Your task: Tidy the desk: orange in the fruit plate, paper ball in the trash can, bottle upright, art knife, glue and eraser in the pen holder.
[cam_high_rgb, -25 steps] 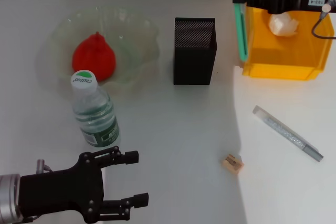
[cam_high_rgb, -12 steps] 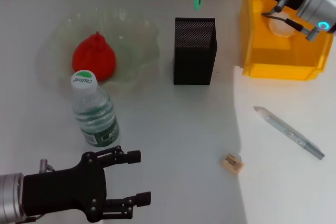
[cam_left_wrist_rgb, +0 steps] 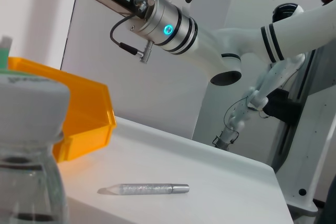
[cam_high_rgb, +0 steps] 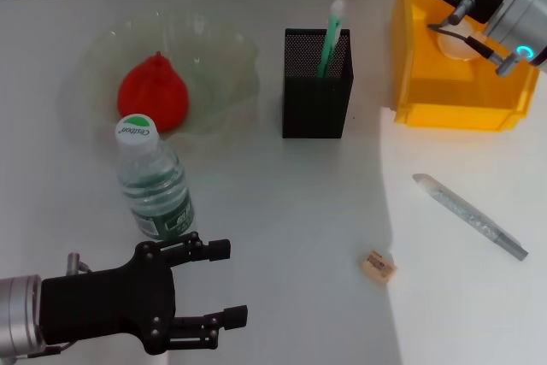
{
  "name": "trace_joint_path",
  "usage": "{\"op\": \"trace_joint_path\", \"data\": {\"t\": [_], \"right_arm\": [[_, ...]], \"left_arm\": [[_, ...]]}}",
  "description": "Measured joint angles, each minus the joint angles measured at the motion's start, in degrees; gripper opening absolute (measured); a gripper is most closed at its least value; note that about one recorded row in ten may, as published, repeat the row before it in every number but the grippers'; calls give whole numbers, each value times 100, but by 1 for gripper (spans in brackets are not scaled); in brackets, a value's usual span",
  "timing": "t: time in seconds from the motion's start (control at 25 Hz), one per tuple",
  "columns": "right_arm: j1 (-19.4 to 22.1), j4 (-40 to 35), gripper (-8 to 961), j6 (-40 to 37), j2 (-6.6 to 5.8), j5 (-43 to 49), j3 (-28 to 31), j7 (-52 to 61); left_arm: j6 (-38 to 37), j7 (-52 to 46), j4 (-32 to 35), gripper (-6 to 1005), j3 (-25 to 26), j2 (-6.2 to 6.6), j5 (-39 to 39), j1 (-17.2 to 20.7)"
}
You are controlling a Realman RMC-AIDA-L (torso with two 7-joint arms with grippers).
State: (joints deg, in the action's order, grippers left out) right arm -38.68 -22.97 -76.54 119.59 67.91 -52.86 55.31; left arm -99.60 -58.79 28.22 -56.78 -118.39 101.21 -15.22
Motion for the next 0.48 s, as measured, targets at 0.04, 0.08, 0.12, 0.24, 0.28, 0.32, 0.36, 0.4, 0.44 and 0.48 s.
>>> {"op": "trace_joint_path", "data": {"t": [0.04, 0.08, 0.12, 0.24, 0.28, 0.32, 0.36, 0.4, 0.44, 0.48], "right_arm": [[2, 1, 303, 0, -2, 0, -2, 15], [2, 1, 326, 0, -2, 0, -2, 15], [1, -8, 348, 0, -5, 4, -4, 40], [9, -189, 473, -19, -33, 104, -53, 396], [40, -399, 514, -35, -57, 269, -122, 674], [70, -640, 555, -53, -82, 429, -180, 954], [131, -1037, 597, -76, -117, 770, -294, 1426], [195, -1522, 604, -113, -158, 1193, -408, 1964], [229, -2056, 611, -172, -207, 1605, -507, 2472], [240, -2599, 618, -345, -253, 2185, -587, 3087]], "left_arm": [[0, 0, 0, 842, 0, 0, 1, -1], [0, 0, 0, 842, 0, 0, 1, -1], [1, -1, 0, 842, 0, 0, 1, -5], [3, 1, 0, 842, 0, 3, 3, -10], [3, 2, 0, 842, 0, 4, 4, -10], [3, 3, 0, 842, 0, 4, 4, -10], [3, 4, 0, 842, 0, 5, 4, -10], [1, 7, 0, 842, -5, 6, 5, -10], [1, 7, 0, 842, -5, 6, 5, -10], [-6, 7, -1, 842, -7, 7, 5, -10]]}}
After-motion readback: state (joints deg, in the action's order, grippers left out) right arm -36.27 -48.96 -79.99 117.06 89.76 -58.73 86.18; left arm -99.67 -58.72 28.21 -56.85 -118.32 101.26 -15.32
